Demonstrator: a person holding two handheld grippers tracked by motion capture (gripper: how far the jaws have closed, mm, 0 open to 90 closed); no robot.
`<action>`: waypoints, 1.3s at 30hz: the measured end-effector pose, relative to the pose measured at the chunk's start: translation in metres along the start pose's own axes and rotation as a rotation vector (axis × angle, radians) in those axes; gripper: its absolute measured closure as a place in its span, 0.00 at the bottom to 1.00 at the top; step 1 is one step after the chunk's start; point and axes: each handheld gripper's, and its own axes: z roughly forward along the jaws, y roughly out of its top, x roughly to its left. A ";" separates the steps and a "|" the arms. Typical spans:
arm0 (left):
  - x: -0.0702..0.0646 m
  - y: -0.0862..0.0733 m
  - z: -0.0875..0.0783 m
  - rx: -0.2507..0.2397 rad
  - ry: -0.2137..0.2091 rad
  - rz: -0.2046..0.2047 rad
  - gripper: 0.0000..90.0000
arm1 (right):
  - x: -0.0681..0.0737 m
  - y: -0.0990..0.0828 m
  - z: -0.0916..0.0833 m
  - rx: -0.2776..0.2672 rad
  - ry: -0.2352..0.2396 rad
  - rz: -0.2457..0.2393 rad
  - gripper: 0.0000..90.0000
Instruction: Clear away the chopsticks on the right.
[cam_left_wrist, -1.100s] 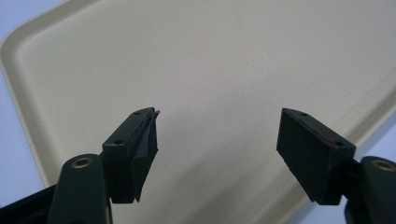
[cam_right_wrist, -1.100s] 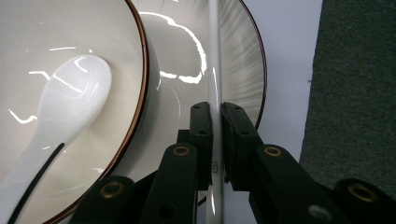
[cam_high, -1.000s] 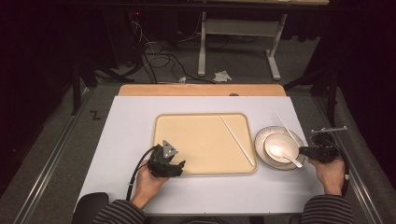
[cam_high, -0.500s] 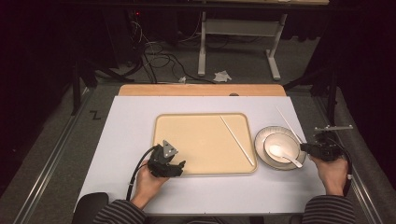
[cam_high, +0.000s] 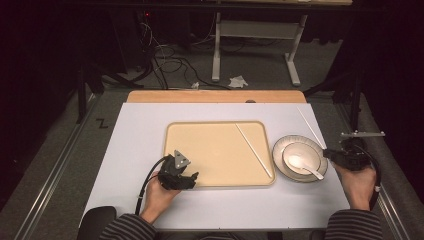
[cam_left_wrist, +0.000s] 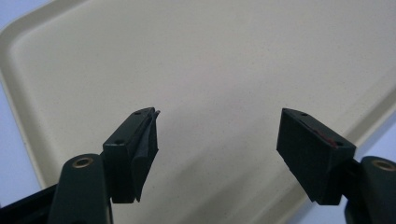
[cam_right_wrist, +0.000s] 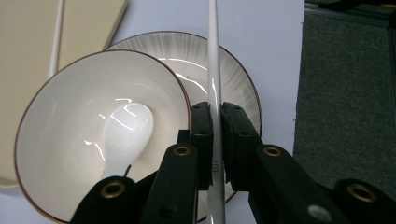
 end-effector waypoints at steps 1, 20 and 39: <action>0.000 0.000 0.000 0.001 0.000 0.000 0.33 | 0.001 0.001 -0.002 -0.009 -0.003 0.000 0.95; 0.000 0.000 0.000 0.003 0.000 0.002 0.33 | 0.016 0.012 -0.027 -0.090 0.033 -0.016 0.95; 0.002 0.001 0.000 0.001 0.002 -0.005 0.33 | 0.052 0.026 -0.030 -0.105 0.141 -0.108 0.95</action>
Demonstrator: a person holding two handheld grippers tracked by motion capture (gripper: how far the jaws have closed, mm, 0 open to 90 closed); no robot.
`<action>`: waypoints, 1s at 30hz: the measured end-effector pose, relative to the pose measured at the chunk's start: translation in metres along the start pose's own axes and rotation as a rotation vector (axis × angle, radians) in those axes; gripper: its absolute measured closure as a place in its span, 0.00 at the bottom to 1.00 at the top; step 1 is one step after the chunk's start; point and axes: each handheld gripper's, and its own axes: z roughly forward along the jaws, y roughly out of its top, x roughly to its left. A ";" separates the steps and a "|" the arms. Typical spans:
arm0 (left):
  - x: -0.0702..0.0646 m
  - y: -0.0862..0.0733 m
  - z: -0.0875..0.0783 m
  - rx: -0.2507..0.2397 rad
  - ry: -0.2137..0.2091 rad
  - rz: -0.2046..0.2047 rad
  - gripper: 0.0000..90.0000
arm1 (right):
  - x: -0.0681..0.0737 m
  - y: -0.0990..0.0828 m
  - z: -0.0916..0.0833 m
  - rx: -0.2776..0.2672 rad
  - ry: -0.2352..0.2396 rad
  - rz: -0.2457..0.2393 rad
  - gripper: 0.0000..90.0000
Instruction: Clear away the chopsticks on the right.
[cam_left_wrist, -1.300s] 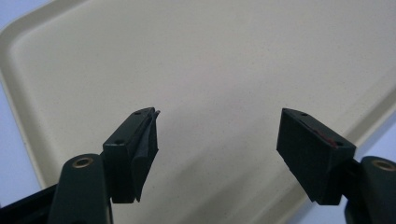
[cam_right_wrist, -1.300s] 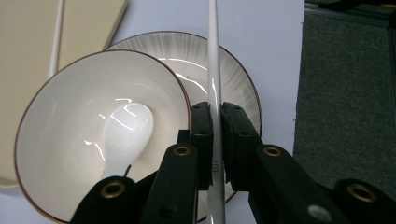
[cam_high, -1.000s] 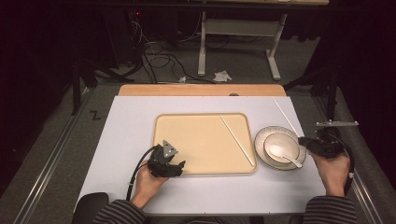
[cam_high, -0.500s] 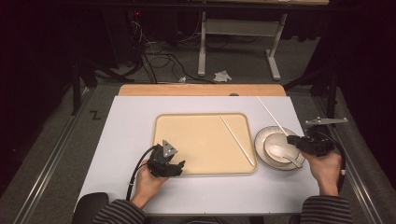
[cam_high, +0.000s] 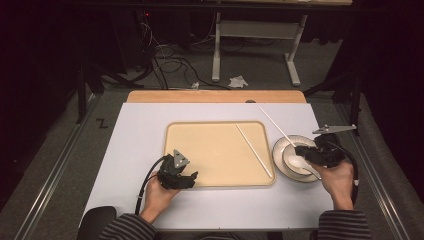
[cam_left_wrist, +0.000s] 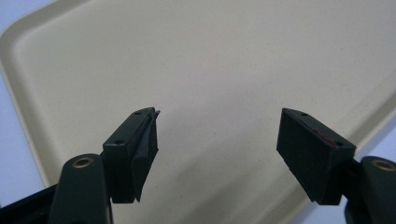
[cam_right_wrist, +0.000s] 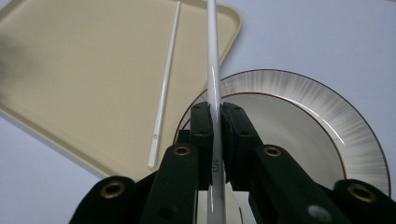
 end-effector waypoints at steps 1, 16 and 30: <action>0.000 0.000 0.000 -0.001 0.000 -0.002 0.33 | 0.001 0.001 0.001 0.001 0.004 -0.008 0.95; 0.001 0.001 0.000 -0.004 0.002 -0.006 0.33 | 0.033 0.011 0.009 0.028 0.047 -0.076 0.95; 0.001 0.001 0.000 -0.003 0.002 -0.007 0.33 | 0.051 0.013 0.022 0.052 0.091 -0.098 0.95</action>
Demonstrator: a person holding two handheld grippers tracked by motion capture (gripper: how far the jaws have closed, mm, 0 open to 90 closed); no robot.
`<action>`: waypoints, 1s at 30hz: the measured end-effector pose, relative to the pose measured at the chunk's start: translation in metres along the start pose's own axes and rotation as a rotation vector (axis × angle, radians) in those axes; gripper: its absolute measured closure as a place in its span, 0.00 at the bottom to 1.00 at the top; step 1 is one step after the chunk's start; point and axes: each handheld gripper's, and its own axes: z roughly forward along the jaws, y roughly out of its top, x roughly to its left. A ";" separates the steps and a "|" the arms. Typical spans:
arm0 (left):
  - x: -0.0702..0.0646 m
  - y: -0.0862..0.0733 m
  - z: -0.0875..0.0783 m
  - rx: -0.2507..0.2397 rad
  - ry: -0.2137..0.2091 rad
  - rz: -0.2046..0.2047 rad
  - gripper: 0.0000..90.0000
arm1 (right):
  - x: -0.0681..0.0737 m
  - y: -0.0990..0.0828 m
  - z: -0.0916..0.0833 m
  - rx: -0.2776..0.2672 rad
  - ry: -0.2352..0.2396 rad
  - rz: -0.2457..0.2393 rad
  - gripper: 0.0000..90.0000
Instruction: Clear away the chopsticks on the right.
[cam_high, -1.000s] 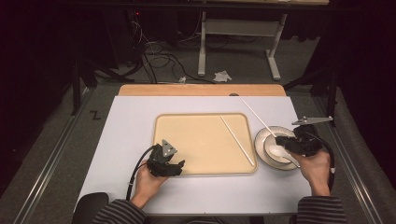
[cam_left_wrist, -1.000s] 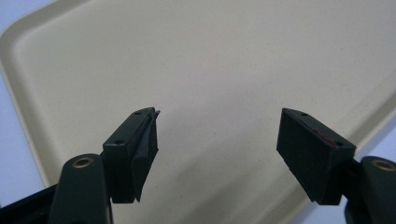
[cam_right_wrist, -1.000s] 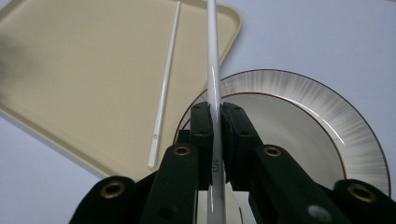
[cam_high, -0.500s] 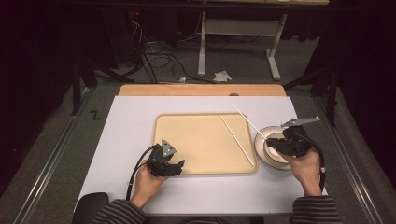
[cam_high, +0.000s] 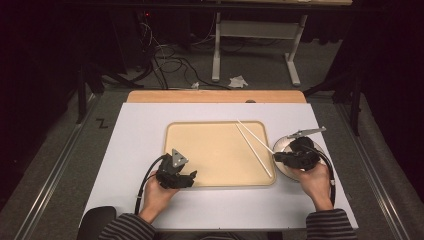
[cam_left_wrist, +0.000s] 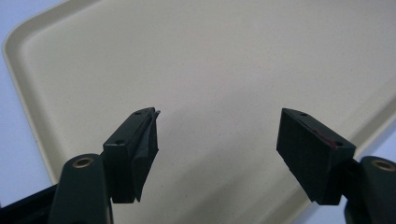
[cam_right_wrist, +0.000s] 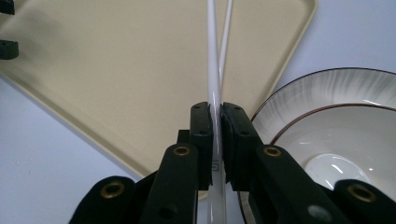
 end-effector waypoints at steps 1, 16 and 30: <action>0.000 0.000 0.000 -0.001 0.000 -0.001 0.33 | 0.001 0.000 0.001 -0.002 0.005 -0.004 0.94; 0.002 0.002 -0.001 -0.010 0.001 -0.008 0.33 | 0.022 0.003 0.026 0.051 0.045 -0.012 0.94; 0.005 0.006 -0.002 -0.017 -0.001 -0.022 0.33 | 0.044 0.004 0.057 0.132 0.032 -0.023 0.94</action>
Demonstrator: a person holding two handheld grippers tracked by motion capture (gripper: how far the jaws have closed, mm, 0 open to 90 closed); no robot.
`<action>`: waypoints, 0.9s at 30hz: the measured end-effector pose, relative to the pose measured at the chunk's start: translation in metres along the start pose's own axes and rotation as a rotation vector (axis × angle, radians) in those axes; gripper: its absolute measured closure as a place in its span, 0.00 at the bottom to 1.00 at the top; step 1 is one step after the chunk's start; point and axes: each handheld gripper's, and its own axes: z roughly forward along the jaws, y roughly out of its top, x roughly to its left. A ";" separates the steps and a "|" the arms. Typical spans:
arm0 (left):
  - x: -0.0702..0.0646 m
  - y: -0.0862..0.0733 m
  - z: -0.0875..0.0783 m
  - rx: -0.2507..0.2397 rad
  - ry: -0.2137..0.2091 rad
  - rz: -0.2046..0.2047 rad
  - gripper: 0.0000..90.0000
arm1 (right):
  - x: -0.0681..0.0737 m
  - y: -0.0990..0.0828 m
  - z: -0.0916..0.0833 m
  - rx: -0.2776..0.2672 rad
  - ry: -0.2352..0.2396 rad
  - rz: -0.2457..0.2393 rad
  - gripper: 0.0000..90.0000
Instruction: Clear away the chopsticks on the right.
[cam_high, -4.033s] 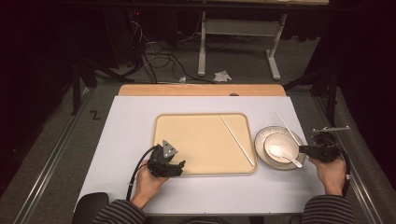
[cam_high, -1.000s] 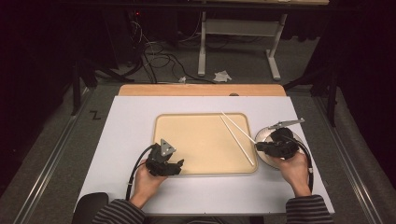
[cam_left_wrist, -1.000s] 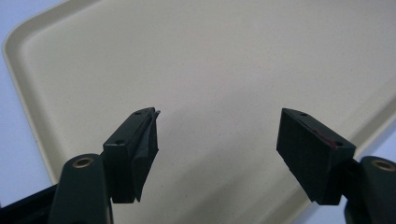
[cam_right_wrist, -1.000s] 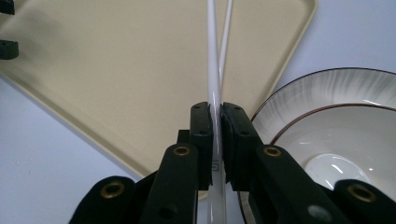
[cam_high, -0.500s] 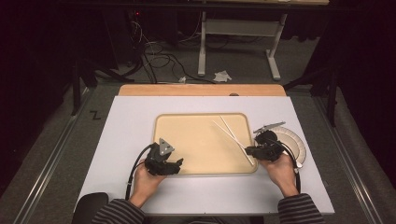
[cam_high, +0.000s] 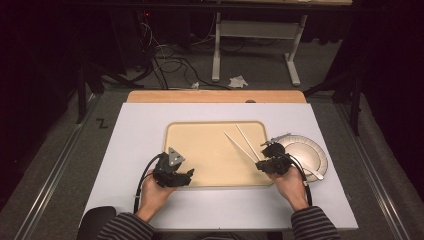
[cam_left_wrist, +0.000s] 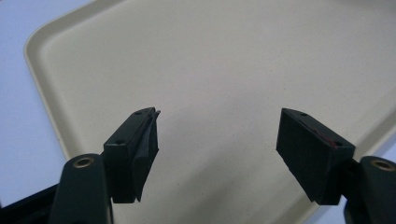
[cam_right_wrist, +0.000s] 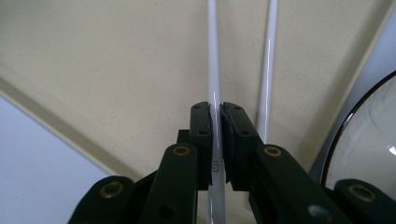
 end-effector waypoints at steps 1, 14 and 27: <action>0.000 0.000 0.000 0.001 -0.001 -0.001 0.33 | 0.001 0.000 0.002 0.008 -0.004 -0.002 0.94; 0.003 0.002 -0.003 -0.008 0.012 0.019 0.33 | 0.012 0.002 0.028 0.078 -0.027 0.012 0.94; 0.002 -0.002 -0.001 0.002 0.013 0.027 0.33 | 0.014 0.000 0.046 0.125 -0.054 -0.019 0.92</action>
